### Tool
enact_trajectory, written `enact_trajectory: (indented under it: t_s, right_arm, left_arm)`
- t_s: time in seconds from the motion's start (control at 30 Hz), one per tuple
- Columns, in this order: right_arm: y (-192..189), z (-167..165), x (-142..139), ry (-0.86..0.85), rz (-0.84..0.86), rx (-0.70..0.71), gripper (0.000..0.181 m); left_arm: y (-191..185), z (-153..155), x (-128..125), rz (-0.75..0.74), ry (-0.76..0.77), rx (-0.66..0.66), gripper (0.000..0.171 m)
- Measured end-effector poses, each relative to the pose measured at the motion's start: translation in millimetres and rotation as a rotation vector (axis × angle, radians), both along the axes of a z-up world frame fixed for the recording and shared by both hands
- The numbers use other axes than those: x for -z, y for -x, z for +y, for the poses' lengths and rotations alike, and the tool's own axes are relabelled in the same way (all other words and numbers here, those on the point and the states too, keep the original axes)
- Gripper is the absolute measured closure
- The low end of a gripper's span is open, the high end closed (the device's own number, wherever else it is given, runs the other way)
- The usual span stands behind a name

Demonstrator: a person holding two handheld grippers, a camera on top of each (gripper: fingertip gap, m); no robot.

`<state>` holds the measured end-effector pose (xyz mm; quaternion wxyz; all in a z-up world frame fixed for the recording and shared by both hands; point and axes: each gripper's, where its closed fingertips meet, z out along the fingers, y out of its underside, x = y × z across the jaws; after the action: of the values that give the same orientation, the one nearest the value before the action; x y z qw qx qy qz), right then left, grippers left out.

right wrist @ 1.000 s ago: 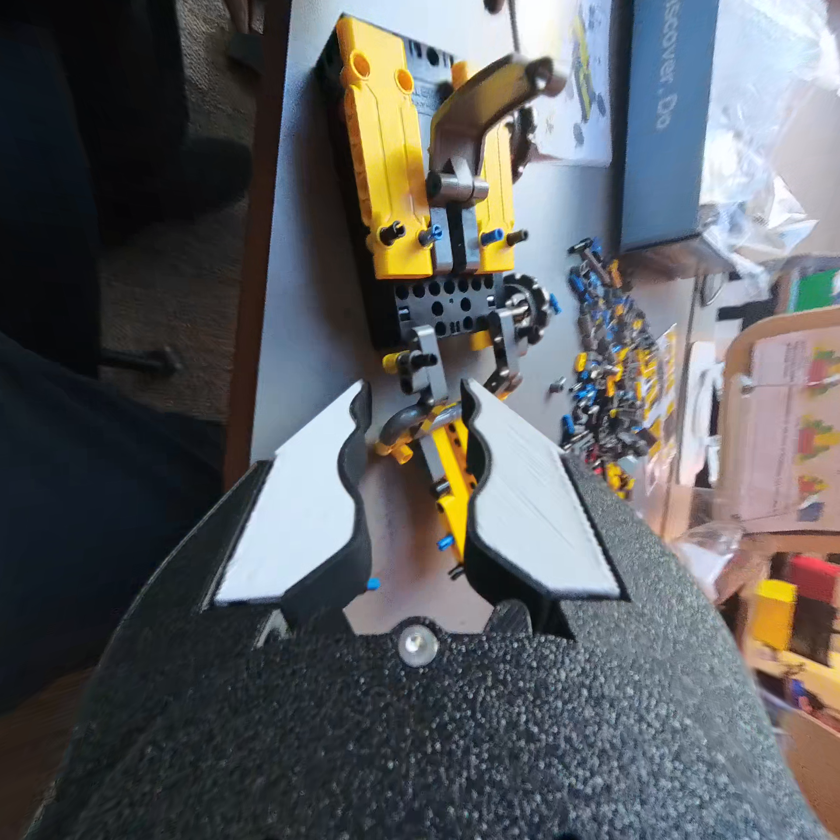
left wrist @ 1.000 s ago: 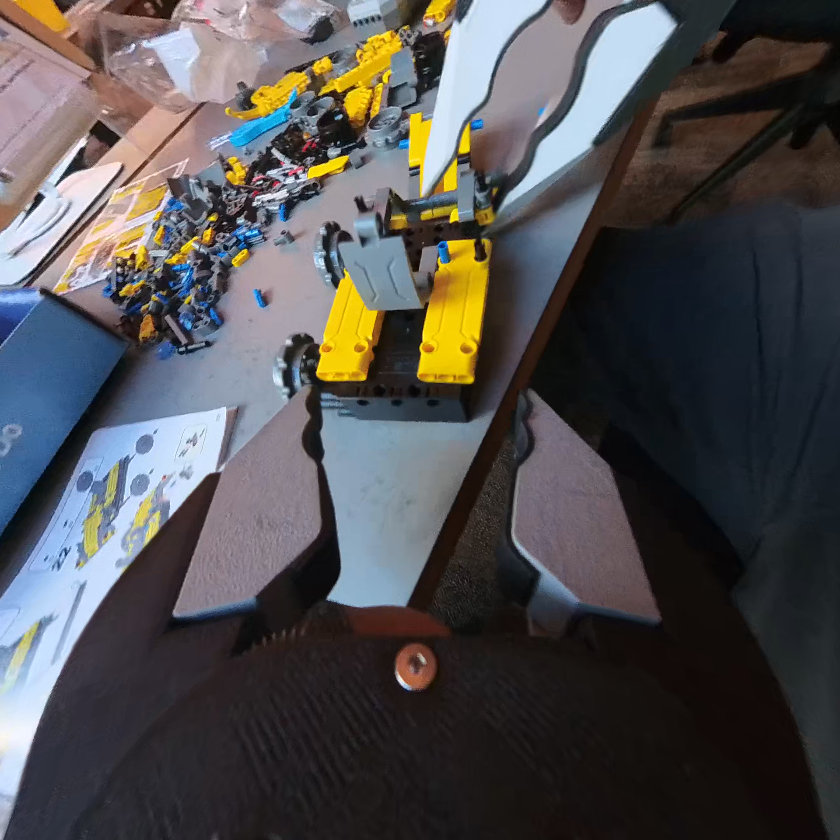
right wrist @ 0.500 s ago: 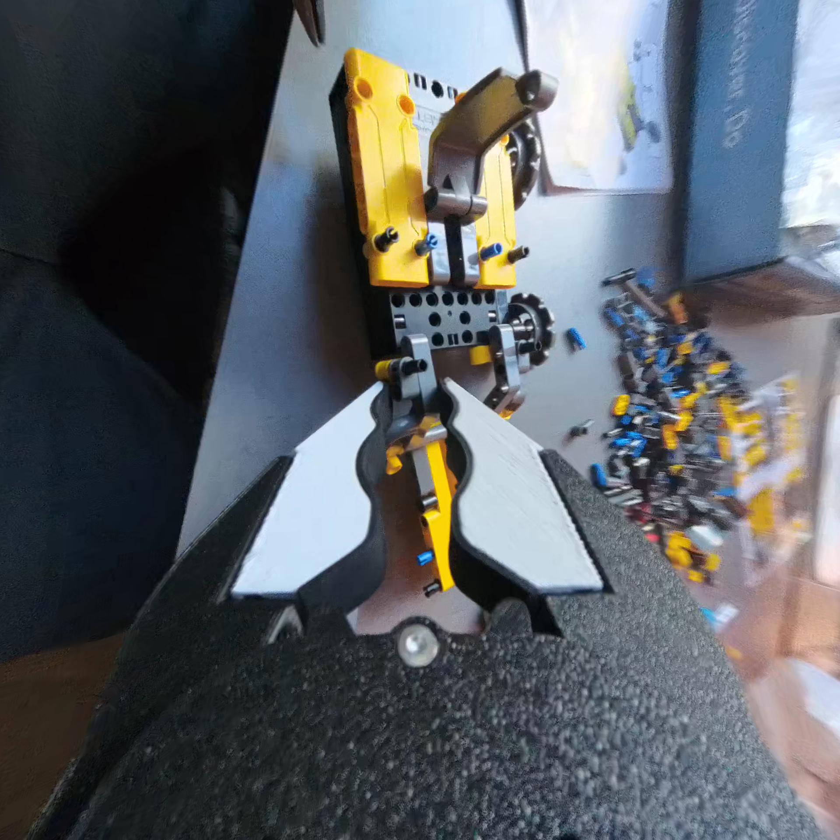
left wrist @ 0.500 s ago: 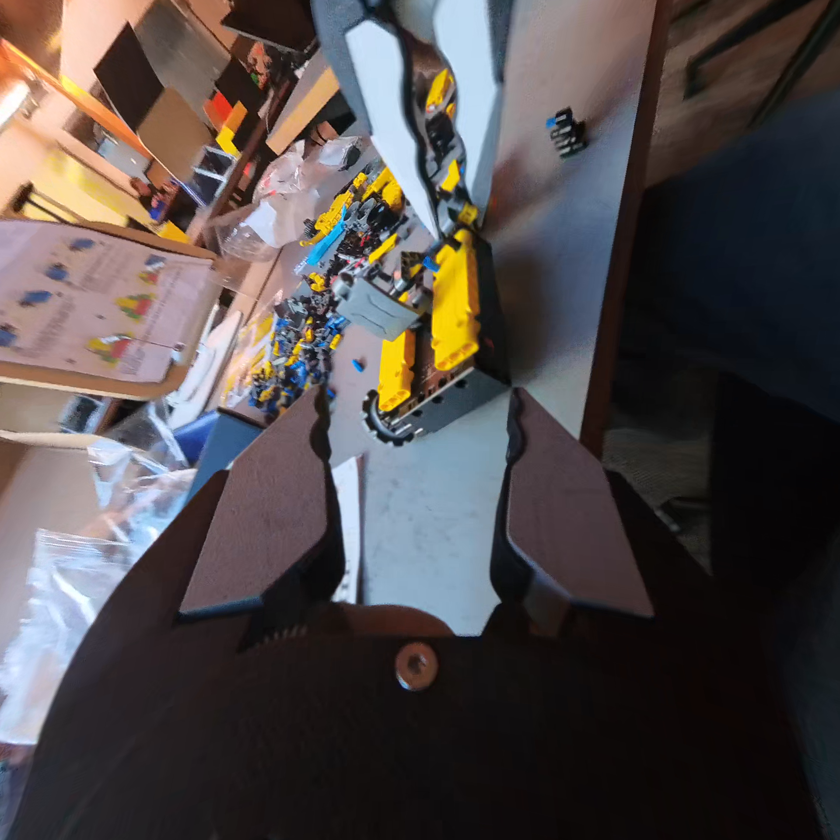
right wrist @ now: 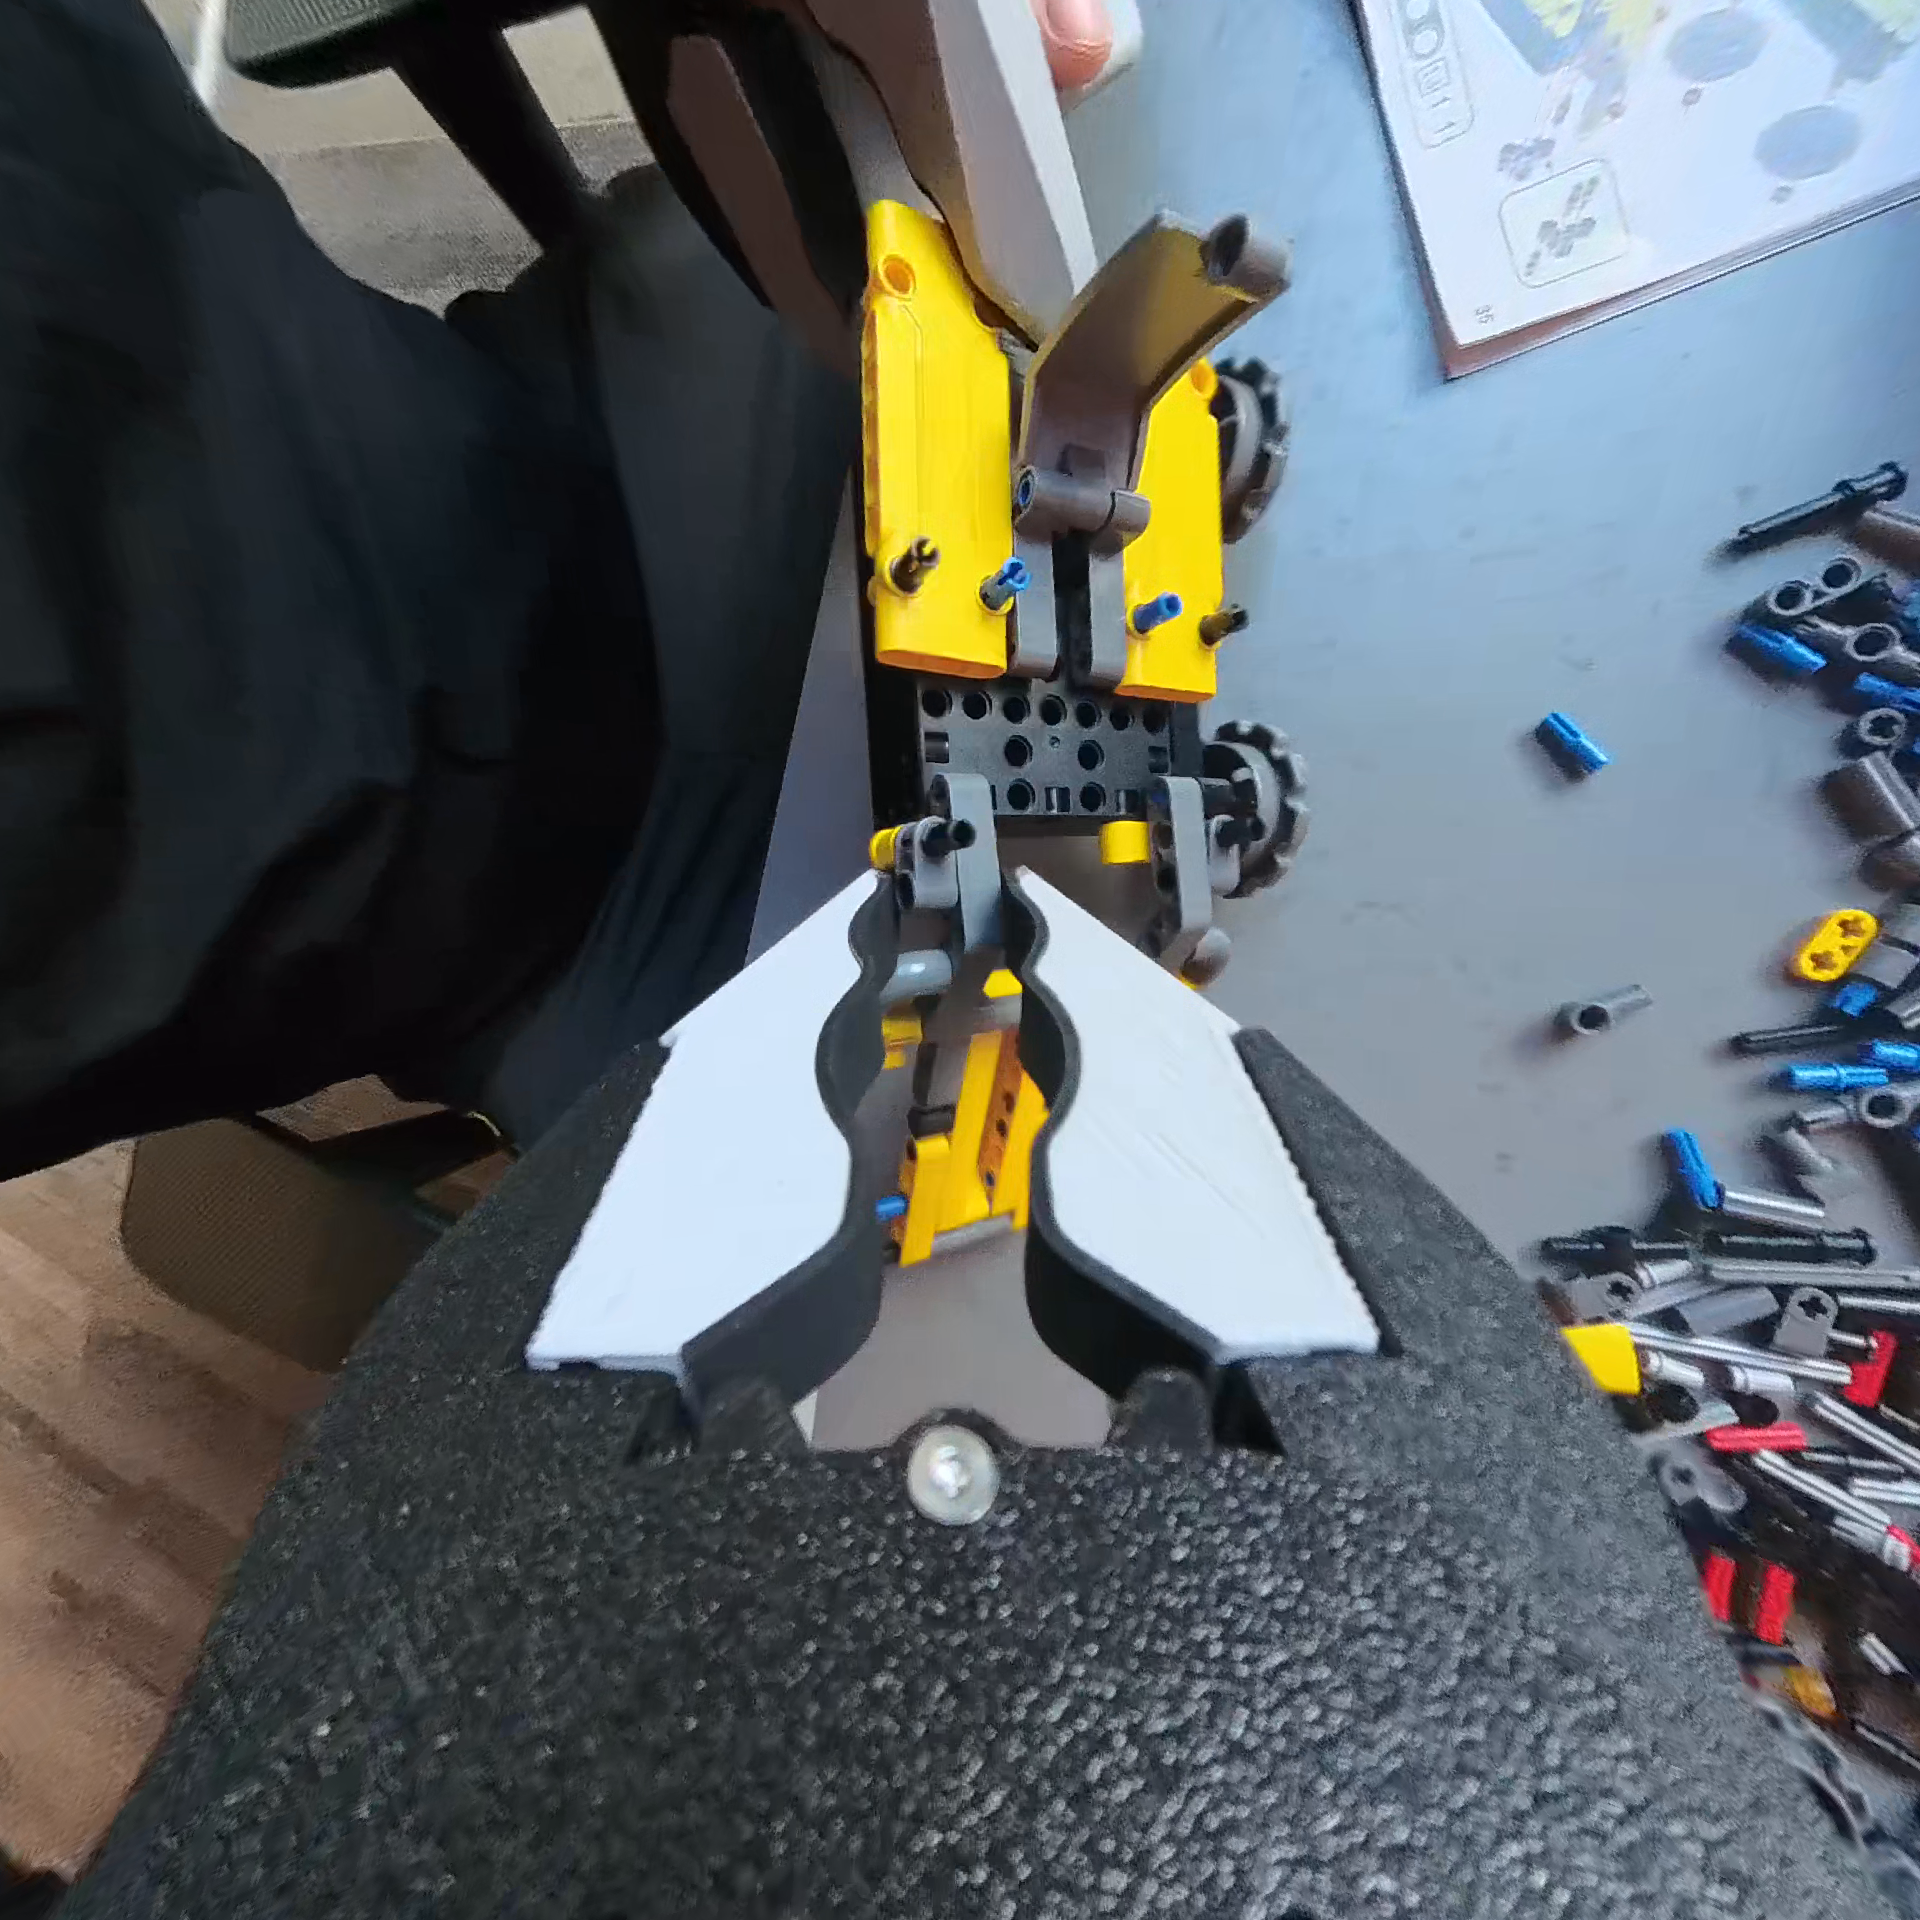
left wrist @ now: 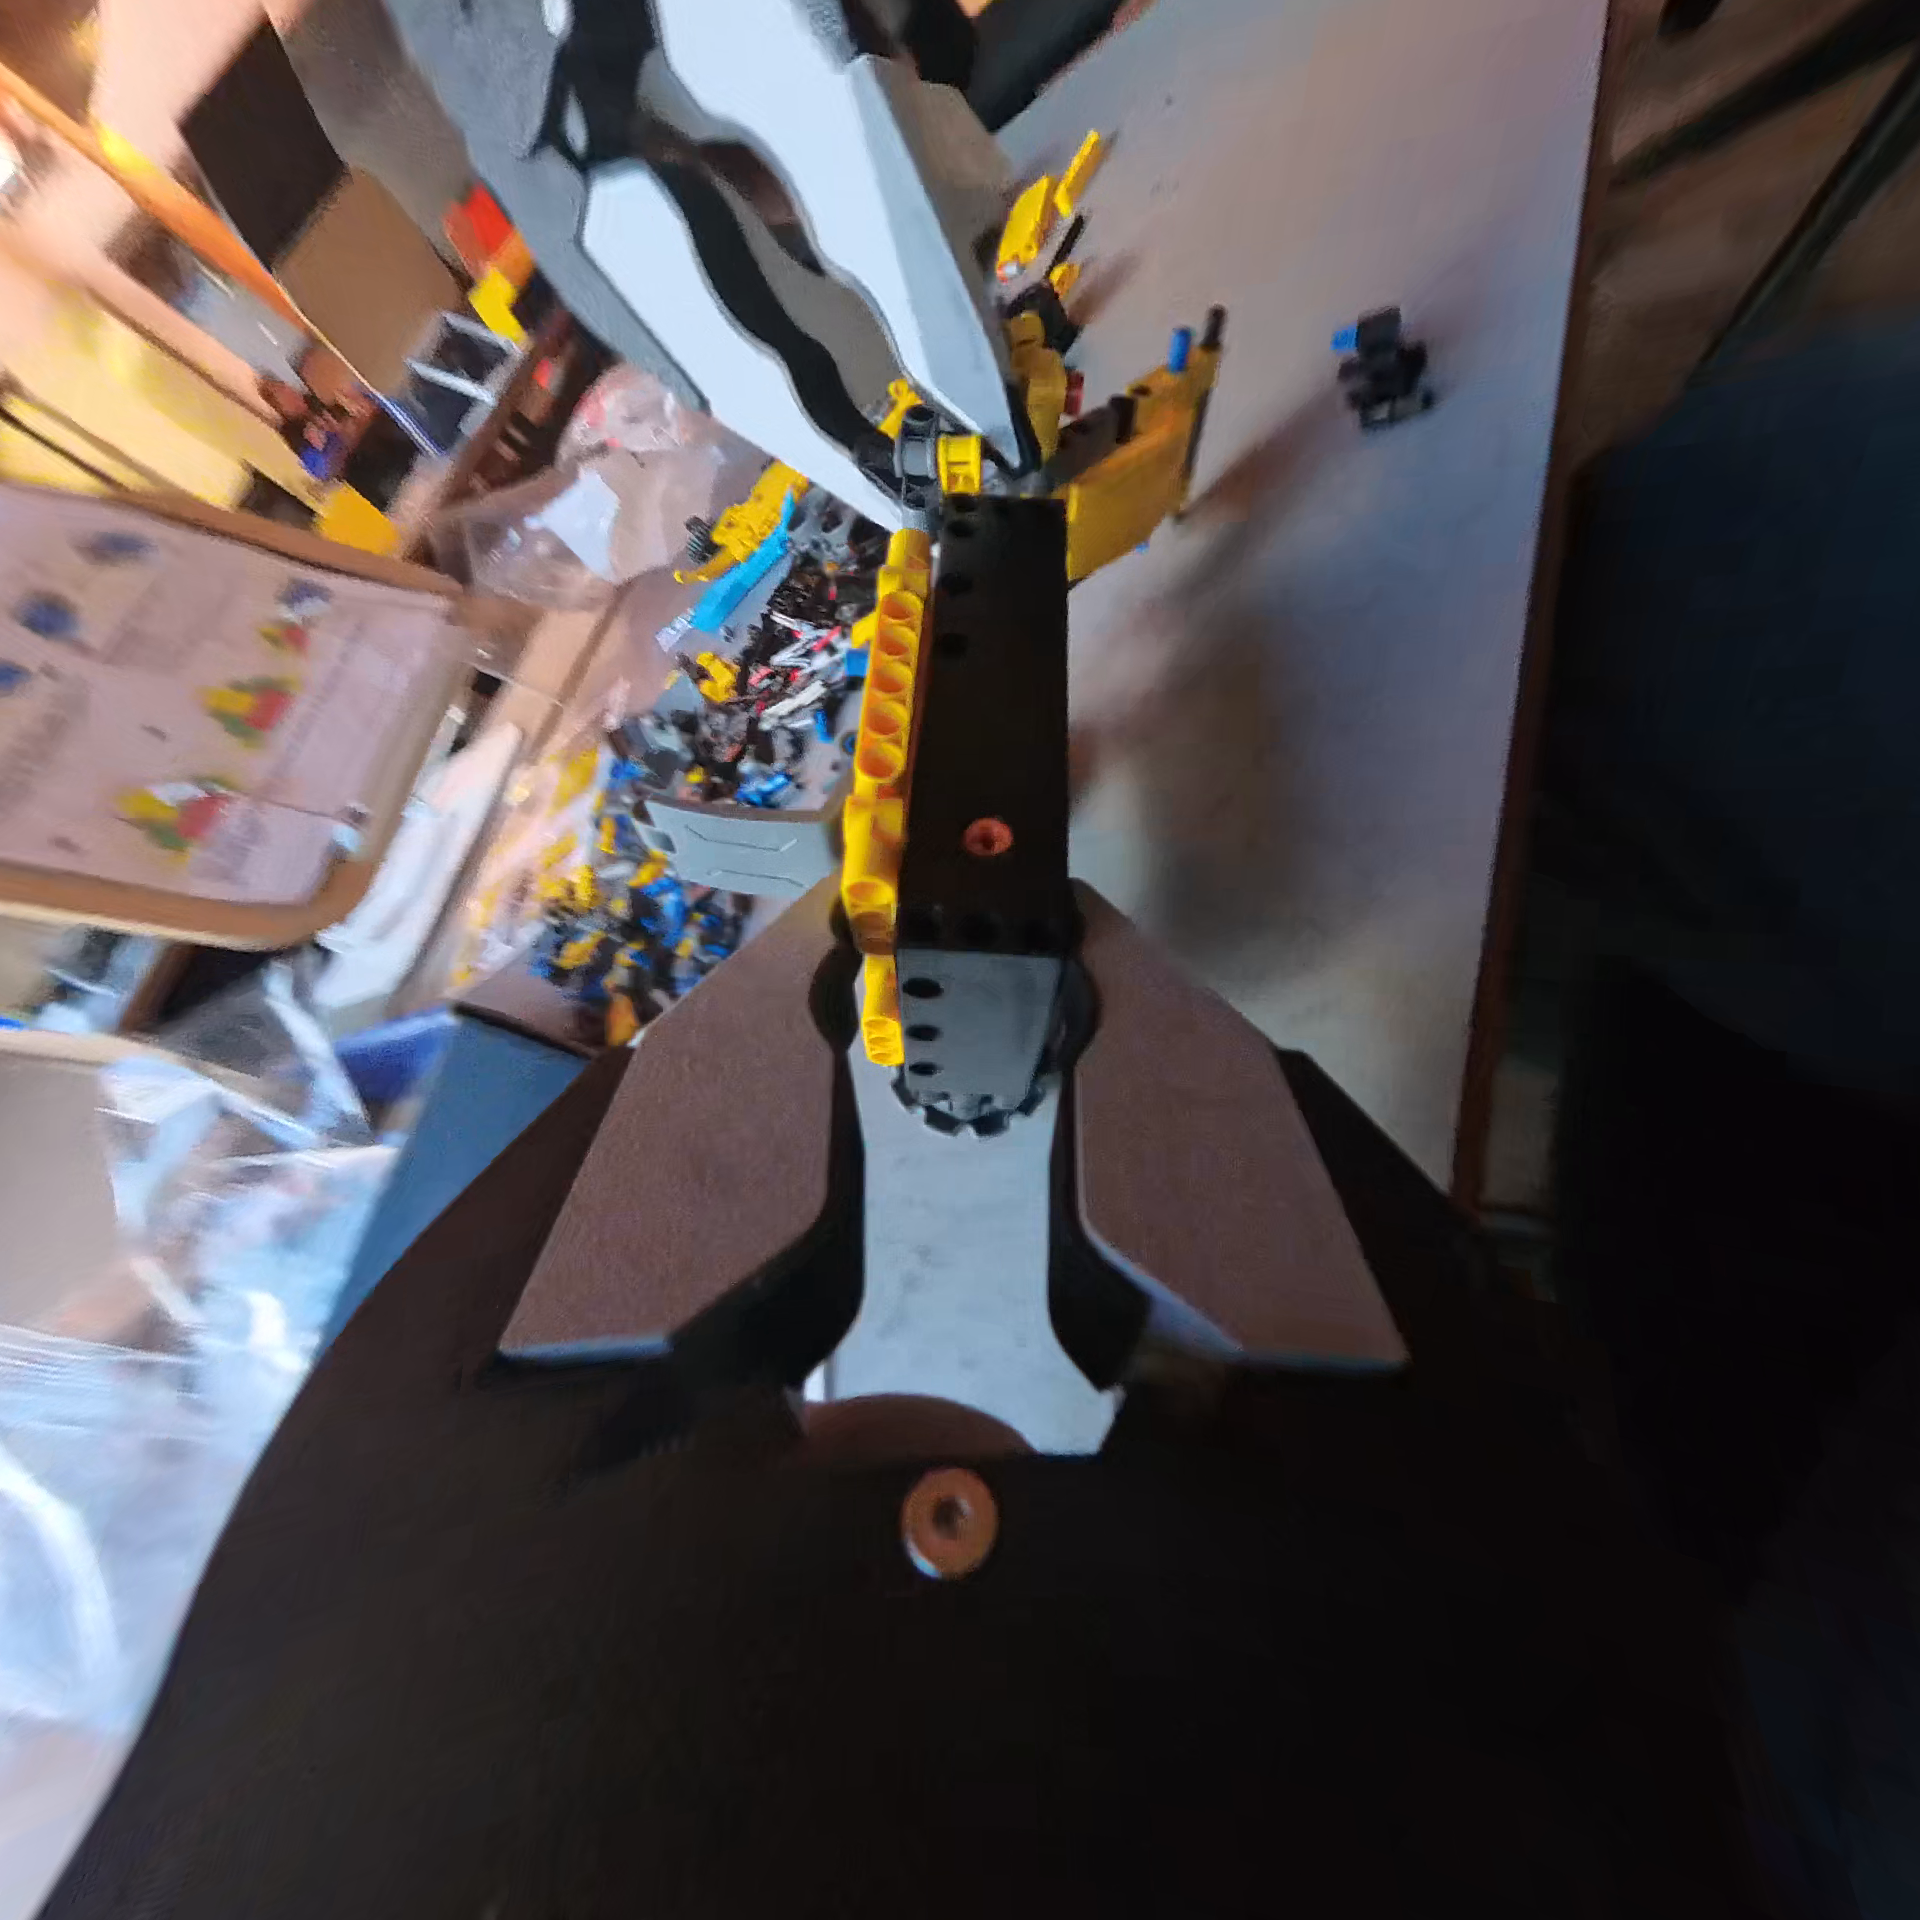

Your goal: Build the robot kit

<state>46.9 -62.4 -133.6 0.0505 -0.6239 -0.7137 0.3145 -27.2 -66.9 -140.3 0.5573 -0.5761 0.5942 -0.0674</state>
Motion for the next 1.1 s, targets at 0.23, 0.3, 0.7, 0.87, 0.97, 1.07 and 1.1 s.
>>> enact_trajectory:
  t_s: [0.23,0.3,0.7,0.87,0.97,1.07,1.1]
  right_arm:
    - [-4.6,25.1,-20.9,-0.289,0.052,0.243,0.127]
    - [-13.9,30.5,-29.9,-0.392,0.103,0.359,0.132]
    - [-59.5,-9.4,-32.8,-0.461,0.286,0.681,0.139]
    - [-58.2,-26.0,3.3,-0.360,0.315,0.772,0.137]
    - [-59.7,-28.6,17.3,-0.370,0.297,0.794,0.136]
    - [-61.5,-28.7,20.5,-0.386,0.288,0.821,0.136]
    - [-62.9,-29.2,21.6,-0.387,0.283,0.830,0.136]
  left_arm:
    - [0.6,-11.4,-4.1,-0.086,0.351,-0.034,0.139]
    - [3.5,-7.7,-2.6,-0.126,0.408,-0.070,0.139]
    - [14.3,-12.0,-3.0,-0.285,0.671,-0.080,0.139]
    - [11.5,-12.5,-2.2,-0.291,0.501,-0.016,0.139]
    - [12.0,-11.3,-0.6,-0.299,0.493,-0.032,0.139]
    - [12.7,-11.5,-1.7,-0.305,0.473,-0.036,0.139]
    - [12.6,-12.4,-2.1,-0.299,0.456,-0.035,0.138]
